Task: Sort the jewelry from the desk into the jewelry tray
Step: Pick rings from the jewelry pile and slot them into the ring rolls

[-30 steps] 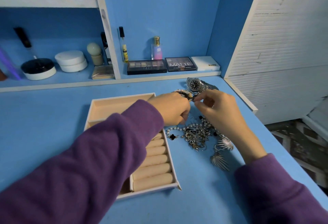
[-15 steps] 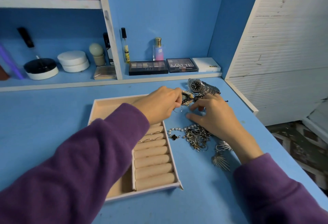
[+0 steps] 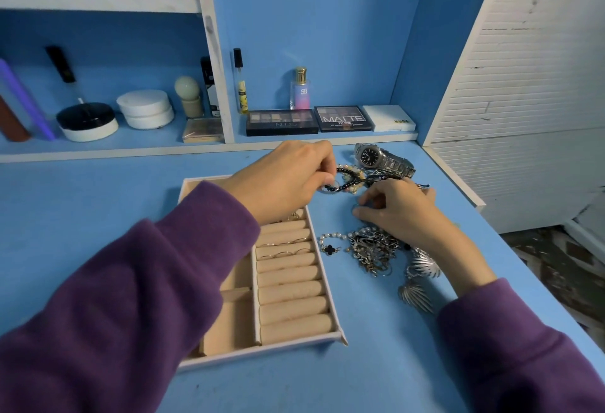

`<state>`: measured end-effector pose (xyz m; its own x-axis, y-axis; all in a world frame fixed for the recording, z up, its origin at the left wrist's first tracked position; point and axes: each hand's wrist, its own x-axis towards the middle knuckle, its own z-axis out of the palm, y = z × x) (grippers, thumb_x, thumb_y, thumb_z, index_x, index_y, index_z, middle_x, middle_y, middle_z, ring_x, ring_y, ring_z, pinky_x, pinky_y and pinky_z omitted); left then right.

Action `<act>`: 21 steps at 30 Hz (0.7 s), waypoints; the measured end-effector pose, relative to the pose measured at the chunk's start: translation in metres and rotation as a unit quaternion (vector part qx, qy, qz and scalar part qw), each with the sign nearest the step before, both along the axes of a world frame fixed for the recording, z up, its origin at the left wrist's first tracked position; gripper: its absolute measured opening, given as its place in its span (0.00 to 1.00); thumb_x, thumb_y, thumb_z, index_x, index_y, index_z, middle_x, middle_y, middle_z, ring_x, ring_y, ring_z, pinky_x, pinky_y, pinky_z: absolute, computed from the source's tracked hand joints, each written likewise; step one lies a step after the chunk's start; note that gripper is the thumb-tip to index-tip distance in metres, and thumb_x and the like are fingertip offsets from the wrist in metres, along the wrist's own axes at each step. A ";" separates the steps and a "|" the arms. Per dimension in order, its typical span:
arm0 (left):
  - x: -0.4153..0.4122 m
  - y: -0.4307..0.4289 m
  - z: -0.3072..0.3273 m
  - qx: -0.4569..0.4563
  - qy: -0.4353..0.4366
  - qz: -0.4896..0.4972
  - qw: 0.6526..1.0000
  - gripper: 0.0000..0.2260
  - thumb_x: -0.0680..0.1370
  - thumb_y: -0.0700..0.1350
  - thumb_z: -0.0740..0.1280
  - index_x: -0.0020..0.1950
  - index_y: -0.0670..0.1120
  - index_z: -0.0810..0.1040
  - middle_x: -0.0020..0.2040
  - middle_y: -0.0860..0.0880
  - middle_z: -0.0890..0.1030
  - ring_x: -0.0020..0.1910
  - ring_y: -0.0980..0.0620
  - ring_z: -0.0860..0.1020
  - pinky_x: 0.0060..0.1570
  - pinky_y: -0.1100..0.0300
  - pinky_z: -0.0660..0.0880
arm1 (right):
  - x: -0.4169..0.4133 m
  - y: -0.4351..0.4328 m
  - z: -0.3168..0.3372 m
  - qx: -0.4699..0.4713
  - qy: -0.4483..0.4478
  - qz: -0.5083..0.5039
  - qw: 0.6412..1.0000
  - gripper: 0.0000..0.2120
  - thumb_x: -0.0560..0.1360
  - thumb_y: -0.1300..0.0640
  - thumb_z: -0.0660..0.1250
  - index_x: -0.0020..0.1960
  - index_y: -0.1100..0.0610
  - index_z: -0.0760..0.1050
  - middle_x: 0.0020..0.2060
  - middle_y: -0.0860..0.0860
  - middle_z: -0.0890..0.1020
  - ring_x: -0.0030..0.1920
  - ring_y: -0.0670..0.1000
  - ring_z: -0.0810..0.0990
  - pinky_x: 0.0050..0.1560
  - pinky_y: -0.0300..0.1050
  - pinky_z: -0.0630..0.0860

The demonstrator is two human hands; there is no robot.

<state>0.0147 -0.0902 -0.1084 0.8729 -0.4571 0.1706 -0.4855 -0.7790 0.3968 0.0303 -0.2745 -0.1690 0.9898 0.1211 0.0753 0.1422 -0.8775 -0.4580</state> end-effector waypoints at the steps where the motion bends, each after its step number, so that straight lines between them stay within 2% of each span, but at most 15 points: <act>1: -0.002 0.000 0.000 -0.003 0.000 0.000 1.000 0.03 0.79 0.44 0.59 0.47 0.48 0.72 0.38 0.59 0.72 0.37 0.61 0.70 0.35 0.69 0.67 | -0.001 0.000 0.000 0.006 -0.002 -0.003 1.000 0.05 0.71 0.47 0.69 0.42 0.47 0.74 0.34 0.40 0.75 0.51 0.50 0.71 0.50 0.49 0.57; 3: -0.005 0.001 -0.001 -0.007 0.000 -0.001 1.000 0.03 0.79 0.43 0.60 0.46 0.48 0.71 0.38 0.59 0.72 0.36 0.62 0.70 0.37 0.70 0.67 | -0.001 0.002 0.001 0.022 -0.017 -0.003 1.000 0.06 0.71 0.49 0.70 0.42 0.47 0.74 0.34 0.41 0.75 0.48 0.50 0.72 0.51 0.49 0.58; 6: -0.010 0.003 -0.004 -0.009 0.008 0.002 1.000 0.03 0.78 0.43 0.60 0.45 0.49 0.72 0.37 0.58 0.72 0.36 0.62 0.70 0.37 0.71 0.66 | -0.002 0.005 0.000 0.056 -0.039 0.025 0.997 0.06 0.70 0.57 0.72 0.43 0.51 0.74 0.33 0.44 0.75 0.42 0.50 0.75 0.52 0.48 0.67; 9: -0.017 0.010 -0.007 -0.016 0.010 0.018 1.000 0.03 0.78 0.43 0.61 0.48 0.48 0.75 0.38 0.57 0.74 0.36 0.63 0.71 0.38 0.73 0.66 | -0.005 0.009 -0.001 0.062 -0.061 0.043 0.995 0.08 0.70 0.63 0.70 0.48 0.55 0.77 0.33 0.47 0.76 0.37 0.49 0.74 0.41 0.41 0.71; 11: -0.025 0.017 -0.009 -0.031 0.007 0.027 0.999 0.04 0.77 0.43 0.63 0.50 0.49 0.76 0.40 0.55 0.78 0.35 0.66 0.72 0.38 0.75 0.66 | -0.007 0.011 -0.002 0.055 -0.086 0.044 0.994 0.10 0.70 0.65 0.69 0.51 0.57 0.78 0.35 0.50 0.78 0.38 0.48 0.74 0.40 0.38 0.71; 13: -0.035 0.027 -0.012 -0.049 0.006 0.035 0.998 0.05 0.75 0.43 0.66 0.49 0.51 0.78 0.38 0.58 0.77 0.36 0.72 0.71 0.38 0.78 0.65 | -0.014 0.015 0.001 0.079 -0.105 0.051 0.990 0.07 0.70 0.64 0.71 0.48 0.58 0.81 0.34 0.49 0.78 0.35 0.42 0.74 0.37 0.28 0.70; 15: -0.046 0.036 -0.016 -0.064 0.008 0.045 0.997 0.06 0.74 0.43 0.67 0.48 0.54 0.79 0.37 0.62 0.76 0.39 0.74 0.71 0.39 0.79 0.65 | -0.024 0.023 0.007 0.131 -0.107 0.077 0.982 0.04 0.69 0.63 0.73 0.43 0.57 0.82 0.30 0.45 0.78 0.32 0.40 0.75 0.36 0.25 0.69; 18: -0.058 0.048 -0.025 -0.093 0.011 0.066 0.993 0.05 0.72 0.45 0.69 0.45 0.54 0.82 0.38 0.61 0.78 0.41 0.67 0.73 0.41 0.76 0.67 | -0.040 0.038 0.013 0.180 -0.094 0.144 0.969 0.06 0.66 0.62 0.74 0.38 0.52 0.82 0.29 0.44 0.79 0.35 0.44 0.74 0.36 0.31 0.70; 21: -0.064 0.055 -0.031 -0.104 0.012 0.062 0.993 0.05 0.71 0.44 0.70 0.43 0.54 0.83 0.36 0.63 0.77 0.39 0.67 0.73 0.40 0.76 0.67 | -0.049 0.048 0.011 0.197 -0.093 0.200 0.955 0.06 0.65 0.59 0.75 0.36 0.49 0.82 0.31 0.48 0.79 0.36 0.48 0.74 0.37 0.36 0.70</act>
<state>-0.0494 -0.0354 -0.1398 0.9248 -0.3037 0.2293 -0.3805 -0.7317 0.5655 -0.0182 -0.2263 -0.1580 0.8360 0.4122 0.3622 0.5400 -0.5010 -0.6763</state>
